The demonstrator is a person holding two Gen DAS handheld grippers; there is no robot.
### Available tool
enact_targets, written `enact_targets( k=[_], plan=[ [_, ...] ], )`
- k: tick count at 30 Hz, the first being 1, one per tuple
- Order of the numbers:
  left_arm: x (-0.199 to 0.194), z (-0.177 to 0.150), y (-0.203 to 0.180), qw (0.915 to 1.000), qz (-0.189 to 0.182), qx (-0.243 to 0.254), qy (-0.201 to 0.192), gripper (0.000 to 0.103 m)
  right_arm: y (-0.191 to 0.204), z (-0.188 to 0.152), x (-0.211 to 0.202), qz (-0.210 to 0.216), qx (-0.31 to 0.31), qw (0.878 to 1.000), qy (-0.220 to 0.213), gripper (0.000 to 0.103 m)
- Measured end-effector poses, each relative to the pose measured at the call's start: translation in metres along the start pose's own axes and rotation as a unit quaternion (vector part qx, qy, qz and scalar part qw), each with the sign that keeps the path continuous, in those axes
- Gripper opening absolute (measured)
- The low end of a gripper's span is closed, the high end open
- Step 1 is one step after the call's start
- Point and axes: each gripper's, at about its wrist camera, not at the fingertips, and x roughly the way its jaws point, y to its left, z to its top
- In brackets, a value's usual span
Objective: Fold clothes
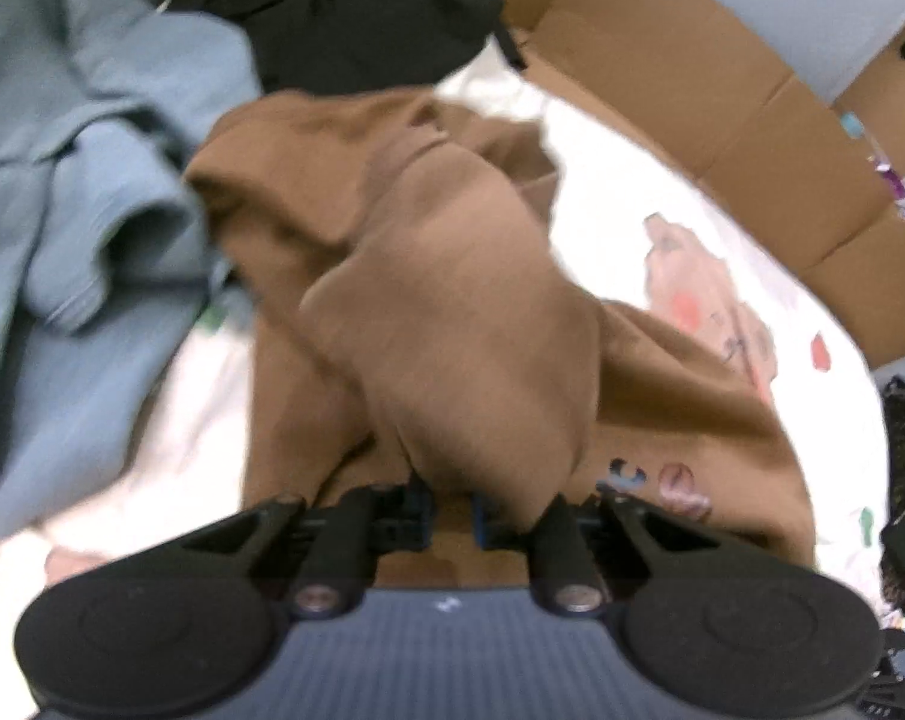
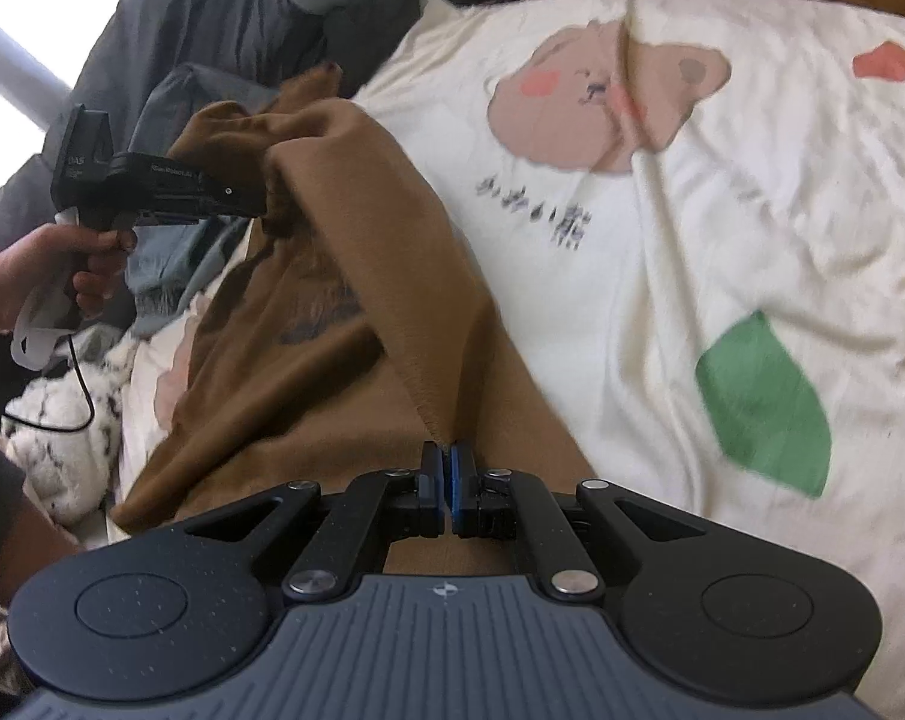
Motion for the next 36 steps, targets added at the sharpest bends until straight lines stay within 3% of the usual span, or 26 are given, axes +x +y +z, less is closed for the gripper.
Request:
enact_targets(
  k=[2, 8, 11, 15, 19, 25, 27, 31, 34, 35, 36],
  plan=[
    [-0.003, -0.009, 0.005, 0.9994, 0.031, -0.008, 0.011, 0.009, 0.002, -0.005, 0.001, 0.003, -0.003, 1.000, 0.007, 0.000],
    [-0.023, -0.030, 0.028, 0.9967, 0.068, -0.026, 0.035, 0.011, 0.004, -0.012, -0.001, 0.006, -0.005, 1.000, 0.020, 0.000],
    [-0.042, -0.029, 0.041, 0.9952, 0.089, -0.035, 0.022, 0.012, 0.004, -0.016, 0.001, 0.004, -0.010, 0.999, 0.031, 0.000],
    [-0.063, -0.015, 0.049, 0.9947, 0.093, -0.043, 0.004, 0.024, 0.004, -0.021, 0.002, 0.005, -0.008, 0.999, 0.038, 0.000],
    [-0.075, 0.002, 0.040, 0.9952, 0.097, -0.001, -0.013, 0.032, 0.010, -0.015, -0.007, 0.007, -0.012, 1.000, 0.026, 0.000],
    [-0.072, 0.027, 0.021, 0.9926, 0.104, 0.045, -0.043, 0.056, 0.021, 0.014, -0.024, 0.019, -0.004, 1.000, -0.012, 0.001],
    [-0.068, 0.034, 0.016, 0.9906, 0.112, 0.067, -0.042, 0.069, 0.020, 0.024, -0.024, 0.020, 0.004, 1.000, -0.019, 0.002],
    [-0.052, 0.040, -0.001, 0.9827, 0.123, 0.133, -0.038, 0.073, 0.019, 0.042, -0.020, 0.015, 0.002, 1.000, -0.019, 0.004],
    [-0.039, 0.045, -0.002, 0.9823, 0.118, 0.139, -0.041, 0.074, 0.017, 0.058, -0.018, 0.017, 0.009, 0.999, -0.026, 0.005],
    [-0.035, 0.046, -0.002, 0.9822, 0.117, 0.141, -0.042, 0.074, 0.018, 0.064, -0.019, 0.022, 0.011, 0.999, -0.030, 0.008],
    [-0.031, 0.046, -0.001, 0.9821, 0.116, 0.142, -0.044, 0.073, 0.018, 0.070, -0.020, 0.027, 0.012, 0.999, -0.036, 0.018]
  ],
)
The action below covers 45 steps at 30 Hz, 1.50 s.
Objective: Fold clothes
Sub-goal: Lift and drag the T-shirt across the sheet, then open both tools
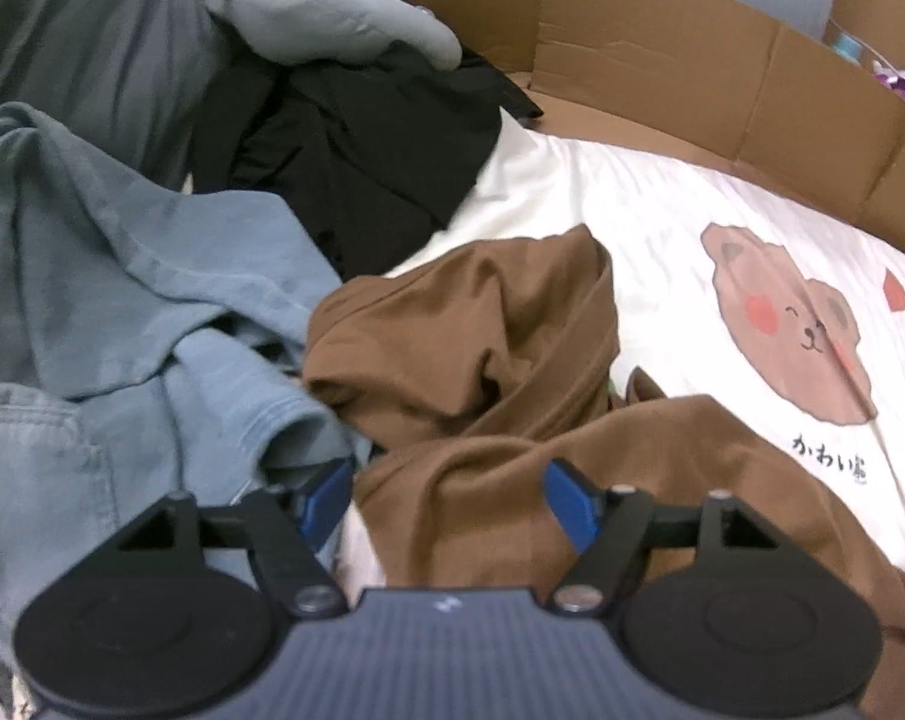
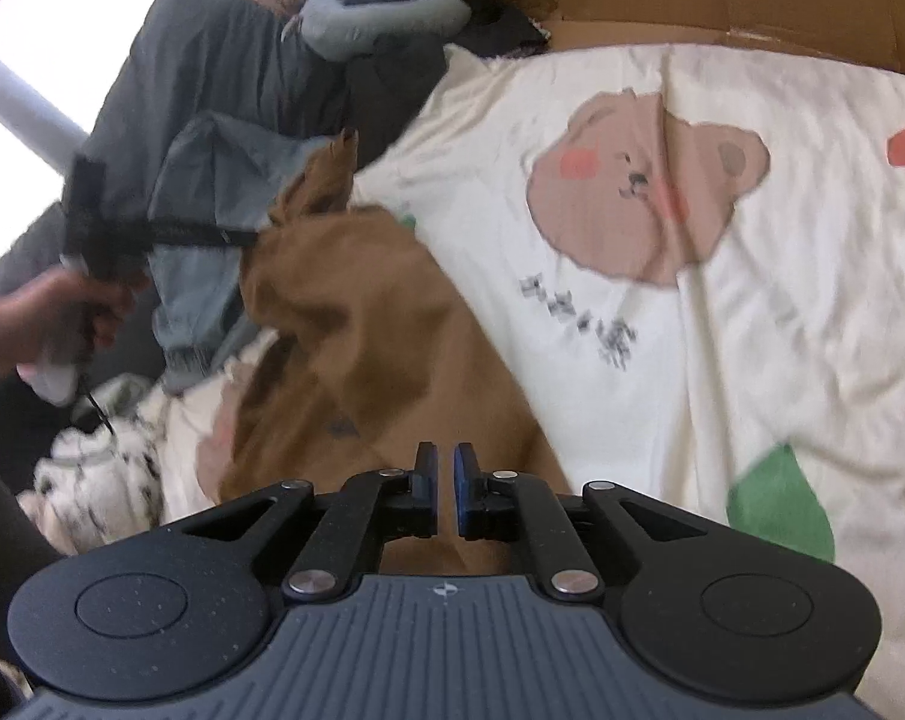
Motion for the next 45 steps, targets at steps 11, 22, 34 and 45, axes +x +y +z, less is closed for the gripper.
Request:
enact_targets(
  k=[11, 22, 34, 45],
  plan=[
    [0.021, -0.006, 0.005, 0.9999, -0.003, -0.011, -0.004, 0.073, -0.001, 0.045, 0.004, 0.016, -0.013, 0.999, 0.027, 0.034],
    [0.011, -0.002, 0.009, 0.9983, -0.036, -0.035, -0.030, 0.069, -0.033, 0.069, 0.080, -0.009, 0.088, 0.995, 0.035, 0.034],
    [0.019, -0.008, 0.022, 0.9971, -0.054, -0.042, -0.035, 0.064, -0.043, 0.059, 0.126, -0.008, 0.099, 0.990, 0.097, 0.051],
    [0.017, -0.016, 0.024, 0.9961, -0.061, -0.054, -0.035, 0.012, -0.041, 0.053, 0.106, 0.018, 0.087, 0.994, 0.066, 0.005]
  ],
)
